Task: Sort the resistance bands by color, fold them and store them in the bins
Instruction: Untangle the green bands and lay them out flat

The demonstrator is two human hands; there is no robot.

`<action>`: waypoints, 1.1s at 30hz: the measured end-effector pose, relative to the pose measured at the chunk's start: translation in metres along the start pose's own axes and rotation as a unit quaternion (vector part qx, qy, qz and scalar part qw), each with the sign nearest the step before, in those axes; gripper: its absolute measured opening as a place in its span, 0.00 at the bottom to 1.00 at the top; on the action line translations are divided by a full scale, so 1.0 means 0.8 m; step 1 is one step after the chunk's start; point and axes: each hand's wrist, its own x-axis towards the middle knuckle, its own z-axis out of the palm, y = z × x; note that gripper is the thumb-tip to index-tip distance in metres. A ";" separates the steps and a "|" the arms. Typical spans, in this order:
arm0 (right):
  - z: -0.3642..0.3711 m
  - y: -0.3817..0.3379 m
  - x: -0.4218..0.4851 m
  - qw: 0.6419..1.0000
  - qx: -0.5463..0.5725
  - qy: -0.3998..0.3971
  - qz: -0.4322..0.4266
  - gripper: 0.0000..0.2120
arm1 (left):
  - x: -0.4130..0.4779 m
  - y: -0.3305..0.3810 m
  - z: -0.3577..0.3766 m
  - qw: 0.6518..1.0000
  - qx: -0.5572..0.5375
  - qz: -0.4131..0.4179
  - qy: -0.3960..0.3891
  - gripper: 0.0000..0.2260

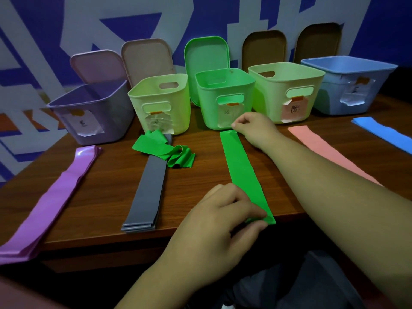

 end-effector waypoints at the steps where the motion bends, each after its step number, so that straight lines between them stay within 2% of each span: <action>1: -0.001 -0.001 -0.003 1.000 0.007 0.001 -0.001 0.08 | 0.006 0.001 -0.010 1.000 0.009 -0.004 -0.012 0.08; 5: -0.005 -0.005 -0.012 1.000 0.006 0.001 -0.019 0.05 | 0.052 -0.013 -0.072 0.993 0.081 -0.046 -0.079 0.07; 9: -0.006 -0.009 -0.023 0.999 -0.007 0.000 -0.042 0.04 | 0.108 -0.078 -0.129 0.969 0.212 -0.102 -0.073 0.08; 12: -0.006 -0.013 -0.028 0.995 -0.050 -0.004 -0.081 0.04 | 0.131 -0.140 -0.151 0.936 0.274 -0.158 -0.156 0.16; 14: -0.004 -0.016 -0.030 0.991 -0.082 -0.018 -0.109 0.04 | 0.136 -0.166 -0.152 0.916 0.292 -0.171 -0.217 0.16; 16: -0.002 -0.020 -0.032 0.988 -0.084 -0.029 -0.124 0.04 | 0.138 -0.179 -0.149 0.908 0.304 -0.169 -0.234 0.13; 19: -0.003 -0.021 -0.031 0.988 -0.067 -0.029 -0.133 0.04 | 0.146 -0.187 -0.147 0.934 0.269 -0.166 -0.168 0.09; 22: -0.007 -0.020 -0.029 0.989 -0.041 -0.025 -0.139 0.04 | 0.163 -0.185 -0.150 0.960 0.198 -0.194 -0.033 0.06; 25: -0.007 -0.020 -0.029 0.989 -0.011 -0.033 -0.142 0.04 | 0.188 -0.179 -0.149 0.964 0.154 -0.203 0.080 0.06; 27: -0.005 -0.023 -0.030 0.987 0.013 -0.042 -0.155 0.05 | 0.205 -0.174 -0.142 0.965 0.130 -0.213 0.085 0.07; 33: -0.006 -0.035 -0.037 0.981 0.023 -0.085 -0.173 0.12 | 0.209 -0.187 -0.097 0.967 0.160 -0.198 0.009 0.08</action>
